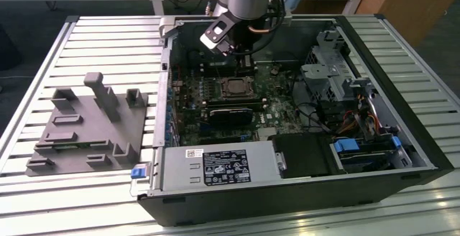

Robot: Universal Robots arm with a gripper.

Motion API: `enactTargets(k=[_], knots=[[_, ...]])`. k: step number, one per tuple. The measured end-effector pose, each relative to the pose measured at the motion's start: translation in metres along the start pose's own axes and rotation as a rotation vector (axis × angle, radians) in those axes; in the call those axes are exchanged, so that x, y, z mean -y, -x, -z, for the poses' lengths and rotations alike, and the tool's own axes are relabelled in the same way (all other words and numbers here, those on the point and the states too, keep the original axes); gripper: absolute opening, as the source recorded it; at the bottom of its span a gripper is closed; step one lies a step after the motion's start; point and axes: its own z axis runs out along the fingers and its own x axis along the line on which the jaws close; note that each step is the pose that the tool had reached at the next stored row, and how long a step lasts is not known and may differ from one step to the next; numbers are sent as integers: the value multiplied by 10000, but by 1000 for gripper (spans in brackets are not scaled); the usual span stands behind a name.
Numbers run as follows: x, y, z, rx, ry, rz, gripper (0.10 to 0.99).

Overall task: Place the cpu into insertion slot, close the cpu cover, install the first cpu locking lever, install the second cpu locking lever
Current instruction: 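Close the cpu cover, then install the first cpu locking lever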

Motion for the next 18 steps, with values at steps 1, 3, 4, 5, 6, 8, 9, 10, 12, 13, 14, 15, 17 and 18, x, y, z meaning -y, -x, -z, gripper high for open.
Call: enactTargets(k=[1,3,4,5,6,8,9,10,12,13,14,15,17,18], knots=[[12,0,0,1,-1,-1,114],[28,0,-1,1,-1,-1,114],[38,0,-2,0,0,0,114],[48,0,-2,0,-1,-1,114],[56,-1,-3,0,-1,-1,114],[65,-1,-3,1,-1,-1,114],[67,-1,-3,1,-1,0,114],[67,-1,-3,1,-1,0,114],[68,-1,-3,1,-1,1,114],[68,-1,-2,1,-1,0,114],[68,0,2,3,-2,-1,114],[68,-1,7,2,-2,0,114],[68,-1,26,1,-1,-1,114],[67,-2,38,0,0,-1,114]])
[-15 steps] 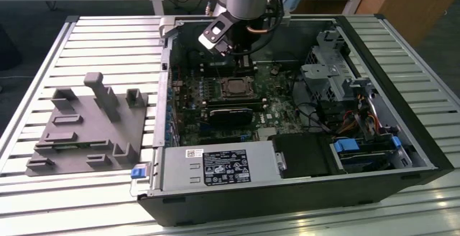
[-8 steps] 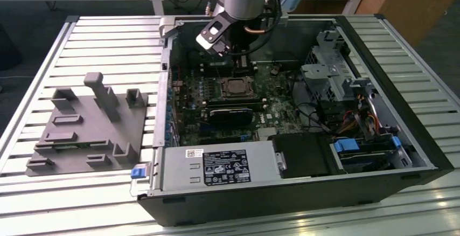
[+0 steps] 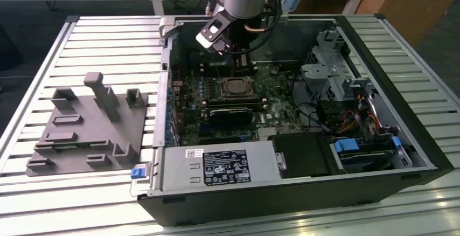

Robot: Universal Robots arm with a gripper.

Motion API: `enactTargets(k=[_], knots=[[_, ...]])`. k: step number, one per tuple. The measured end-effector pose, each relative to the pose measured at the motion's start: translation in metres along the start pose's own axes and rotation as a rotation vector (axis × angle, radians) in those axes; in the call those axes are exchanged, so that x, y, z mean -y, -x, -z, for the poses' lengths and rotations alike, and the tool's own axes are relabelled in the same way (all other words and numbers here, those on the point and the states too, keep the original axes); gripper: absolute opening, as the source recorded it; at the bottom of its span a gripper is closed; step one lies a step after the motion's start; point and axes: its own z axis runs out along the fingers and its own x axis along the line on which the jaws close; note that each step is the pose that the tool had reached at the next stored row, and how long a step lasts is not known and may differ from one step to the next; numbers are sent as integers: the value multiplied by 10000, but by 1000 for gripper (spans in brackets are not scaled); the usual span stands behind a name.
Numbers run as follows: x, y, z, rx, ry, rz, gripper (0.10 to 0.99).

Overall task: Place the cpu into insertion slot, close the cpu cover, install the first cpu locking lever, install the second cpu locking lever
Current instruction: 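Install the first cpu locking lever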

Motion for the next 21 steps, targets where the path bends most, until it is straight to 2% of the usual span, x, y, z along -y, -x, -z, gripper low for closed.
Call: enactTargets(k=[7,16,18,21], knots=[[-1,-2,68,7,-1,1,114],[-4,-7,248,22,-1,1,114],[-5,-8,262,21,0,5,114],[-3,-8,261,14,-13,448,114]])
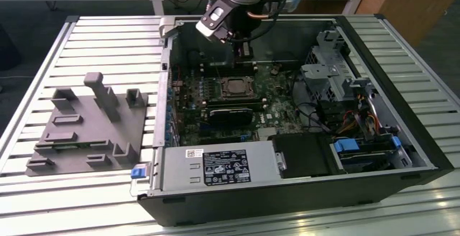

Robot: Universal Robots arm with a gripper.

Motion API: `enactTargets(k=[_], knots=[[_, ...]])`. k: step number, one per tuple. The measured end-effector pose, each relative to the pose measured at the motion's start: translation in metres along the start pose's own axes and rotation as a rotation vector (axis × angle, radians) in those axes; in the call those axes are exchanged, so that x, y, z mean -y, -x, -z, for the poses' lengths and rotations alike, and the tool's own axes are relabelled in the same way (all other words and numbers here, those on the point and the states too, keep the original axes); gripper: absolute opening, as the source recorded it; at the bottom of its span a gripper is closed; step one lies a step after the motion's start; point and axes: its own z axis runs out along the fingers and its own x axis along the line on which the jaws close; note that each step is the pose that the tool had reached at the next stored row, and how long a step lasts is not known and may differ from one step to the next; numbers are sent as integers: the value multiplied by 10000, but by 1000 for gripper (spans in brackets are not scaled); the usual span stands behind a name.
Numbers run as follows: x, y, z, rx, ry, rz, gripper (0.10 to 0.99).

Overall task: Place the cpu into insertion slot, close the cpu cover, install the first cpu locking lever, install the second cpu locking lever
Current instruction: 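Install the first cpu locking lever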

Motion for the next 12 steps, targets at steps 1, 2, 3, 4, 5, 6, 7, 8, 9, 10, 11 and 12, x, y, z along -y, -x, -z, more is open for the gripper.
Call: enactTargets(k=[1,2,3,4,5,6,7,8,9,10,11,12], knots=[[0,0,0,-2,-5,179,114],[0,1,0,-5,-10,360,114],[0,1,0,-8,-15,539,114],[0,1,-1,-12,-20,719,114],[0,1,-1,-14,-25,899,114],[0,1,-2,-18,-30,1084,114],[0,1,-2,-21,-34,1256,114],[0,1,-3,-24,-38,1421,114],[0,1,-3,-27,-42,1577,114],[0,1,-3,-29,-47,1729,114],[0,1,-4,-32,-51,1882,114],[0,1,-4,-36,-55,2039,114]])
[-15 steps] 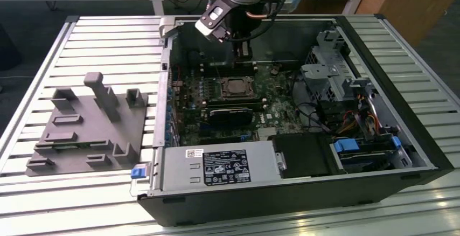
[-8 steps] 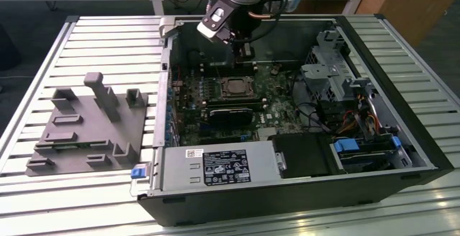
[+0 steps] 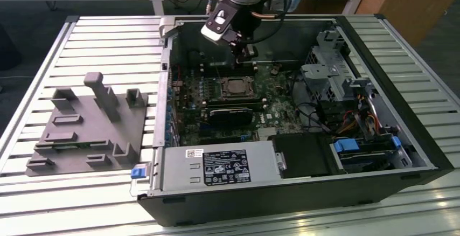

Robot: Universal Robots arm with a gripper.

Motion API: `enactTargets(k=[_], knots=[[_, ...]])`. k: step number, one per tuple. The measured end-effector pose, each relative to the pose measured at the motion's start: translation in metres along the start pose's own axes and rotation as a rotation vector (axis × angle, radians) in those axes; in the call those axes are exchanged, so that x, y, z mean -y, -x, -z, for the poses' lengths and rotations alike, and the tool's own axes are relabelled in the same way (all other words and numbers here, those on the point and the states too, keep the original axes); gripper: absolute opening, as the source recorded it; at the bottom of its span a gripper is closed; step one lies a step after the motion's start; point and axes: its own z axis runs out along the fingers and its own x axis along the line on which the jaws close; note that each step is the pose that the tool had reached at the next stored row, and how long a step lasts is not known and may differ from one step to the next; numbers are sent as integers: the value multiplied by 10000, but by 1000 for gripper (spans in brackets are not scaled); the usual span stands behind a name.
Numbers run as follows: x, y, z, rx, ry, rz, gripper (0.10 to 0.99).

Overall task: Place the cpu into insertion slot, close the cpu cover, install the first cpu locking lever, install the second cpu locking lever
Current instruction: 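Install the first cpu locking lever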

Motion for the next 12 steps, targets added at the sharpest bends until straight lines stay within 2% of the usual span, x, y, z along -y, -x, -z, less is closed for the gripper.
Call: enactTargets(k=[12], knots=[[0,0,-5,-30,-45,1693,114]])
